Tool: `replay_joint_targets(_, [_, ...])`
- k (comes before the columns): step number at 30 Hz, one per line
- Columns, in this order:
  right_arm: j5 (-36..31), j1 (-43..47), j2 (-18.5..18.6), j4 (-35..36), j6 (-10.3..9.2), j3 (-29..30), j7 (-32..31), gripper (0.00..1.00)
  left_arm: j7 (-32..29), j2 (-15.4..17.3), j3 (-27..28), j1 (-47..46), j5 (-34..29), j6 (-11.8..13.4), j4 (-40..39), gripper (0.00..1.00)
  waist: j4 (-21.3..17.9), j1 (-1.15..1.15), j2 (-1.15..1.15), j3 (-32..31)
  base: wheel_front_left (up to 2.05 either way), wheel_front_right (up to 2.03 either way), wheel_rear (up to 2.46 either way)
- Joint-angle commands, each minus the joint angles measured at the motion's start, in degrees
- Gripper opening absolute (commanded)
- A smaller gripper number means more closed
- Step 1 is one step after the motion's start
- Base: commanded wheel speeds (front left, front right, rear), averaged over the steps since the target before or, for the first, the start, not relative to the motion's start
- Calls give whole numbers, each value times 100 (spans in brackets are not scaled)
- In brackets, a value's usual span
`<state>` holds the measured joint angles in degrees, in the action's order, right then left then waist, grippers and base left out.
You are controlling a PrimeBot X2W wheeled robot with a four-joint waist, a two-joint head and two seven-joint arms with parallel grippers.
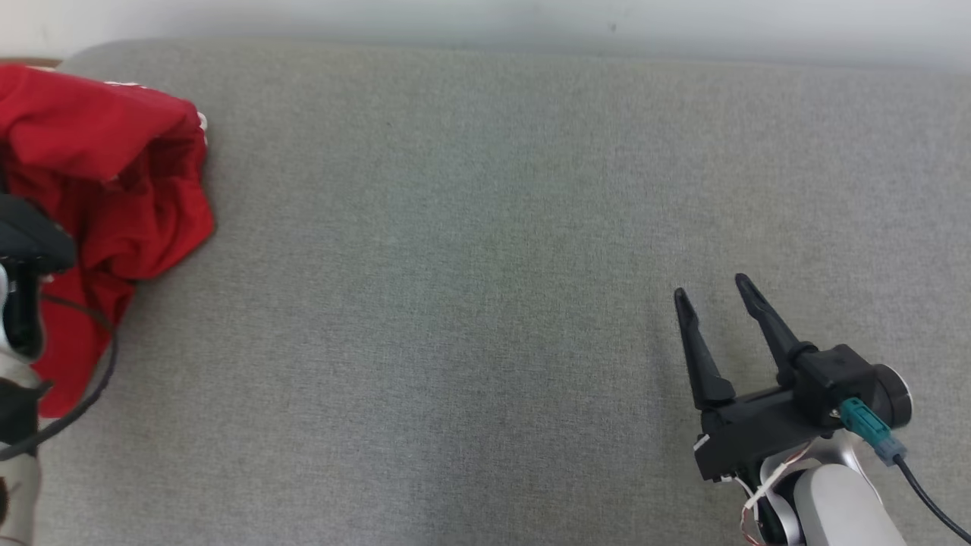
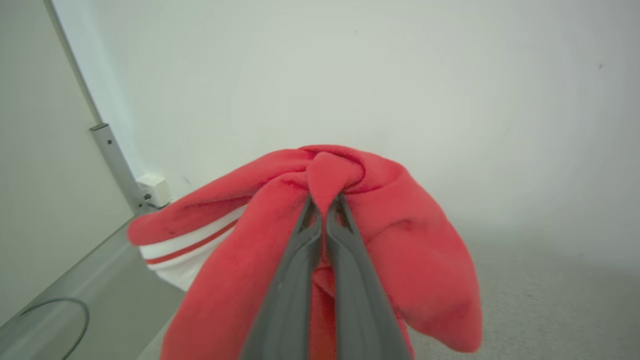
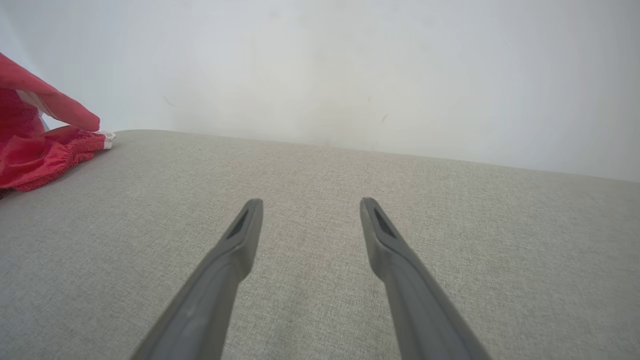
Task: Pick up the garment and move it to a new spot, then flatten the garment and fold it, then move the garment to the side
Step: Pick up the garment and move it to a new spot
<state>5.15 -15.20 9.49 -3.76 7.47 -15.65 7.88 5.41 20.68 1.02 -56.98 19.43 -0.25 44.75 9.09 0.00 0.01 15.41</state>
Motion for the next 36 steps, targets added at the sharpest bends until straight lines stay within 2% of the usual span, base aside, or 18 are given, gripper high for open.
replay_joint_targets(1, [-10, 87, -24, 7, 5, 66, 31, 100, 178, -51, -9, 128, 3, 45, -228, 0, 71, 0, -1, -185, 0, 0, 0])
replay_joint_targets(4, [-18, 120, -71, 7, 5, 175, 13, 100, 352, -192, -61, 345, -5, 111, -694, 0, 96, 0, -1, -309, 0, 0, 0])
replay_joint_targets(9, [-25, 200, -148, 6, 5, 344, 41, 100, 418, -628, -238, 1231, 38, 257, -1999, 0, 34, 0, -1, -502, 0, 0, 0])
replay_joint_targets(15, [-81, 272, -230, 65, 5, 483, 52, 100, 150, -1121, -755, 2389, -30, 362, -3493, 0, -149, 0, -1, -525, 0, 0, 0])
replay_joint_targets(16, [-81, 272, -230, 65, 5, 483, 52, 100, 150, -1121, -755, 2389, -30, 362, -3493, 0, -149, 0, -1, -525, 0, 0, 0])
replay_joint_targets(20, [-78, 257, -291, 38, 5, 546, 95, 100, -80, -1401, -1251, 3090, -97, 399, -4286, 0, -450, 0, -1, -489, 0, 0, 0])
replay_joint_targets(26, [-97, 199, -381, 6, 5, 590, 175, 100, -191, -1606, -1879, 3367, -93, 315, -4673, 0, -983, 0, -1, -357, 0, 0, 0])
replay_joint_targets(29, [-75, 163, -420, -3, 5, 682, 232, 100, -180, -1674, -2355, 3262, -163, 165, -4743, 0, -1251, 0, -1, -257, 0, 0, 0])
replay_joint_targets(36, [-3, 205, -529, -121, 5, 857, 346, 100, -268, -1739, -3217, 3093, -307, 45, -4265, 0, -1795, 0, -1, -76, 0, 0, 0])
